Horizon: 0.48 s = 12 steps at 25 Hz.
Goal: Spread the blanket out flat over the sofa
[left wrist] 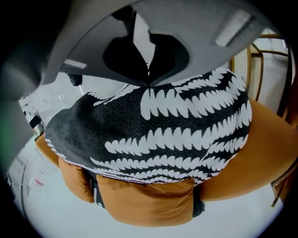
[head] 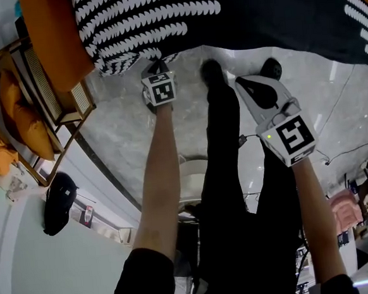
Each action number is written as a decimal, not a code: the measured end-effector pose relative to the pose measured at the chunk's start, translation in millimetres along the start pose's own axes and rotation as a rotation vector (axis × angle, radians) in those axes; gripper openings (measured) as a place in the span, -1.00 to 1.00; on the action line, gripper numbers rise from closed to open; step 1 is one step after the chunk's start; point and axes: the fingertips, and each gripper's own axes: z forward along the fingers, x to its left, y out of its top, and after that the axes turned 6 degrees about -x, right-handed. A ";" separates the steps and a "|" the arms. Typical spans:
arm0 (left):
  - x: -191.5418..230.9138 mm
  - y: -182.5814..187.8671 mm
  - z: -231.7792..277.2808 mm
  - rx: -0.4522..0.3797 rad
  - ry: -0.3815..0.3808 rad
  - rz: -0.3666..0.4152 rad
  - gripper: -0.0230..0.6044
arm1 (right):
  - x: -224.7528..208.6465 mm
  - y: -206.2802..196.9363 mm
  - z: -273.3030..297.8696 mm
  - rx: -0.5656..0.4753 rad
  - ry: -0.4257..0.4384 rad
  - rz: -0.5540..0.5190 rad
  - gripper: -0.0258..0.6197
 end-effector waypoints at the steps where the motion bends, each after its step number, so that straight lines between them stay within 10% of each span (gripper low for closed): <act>1: 5.4 -3.3 2.3 0.005 0.013 0.005 -0.87 | -0.3 -1.9 2.1 0.000 0.005 0.000 -0.91; 12: -0.1 -0.9 -27.9 0.119 -0.012 0.024 -0.59 | 17.3 38.6 -22.3 0.007 -0.018 -0.042 -0.91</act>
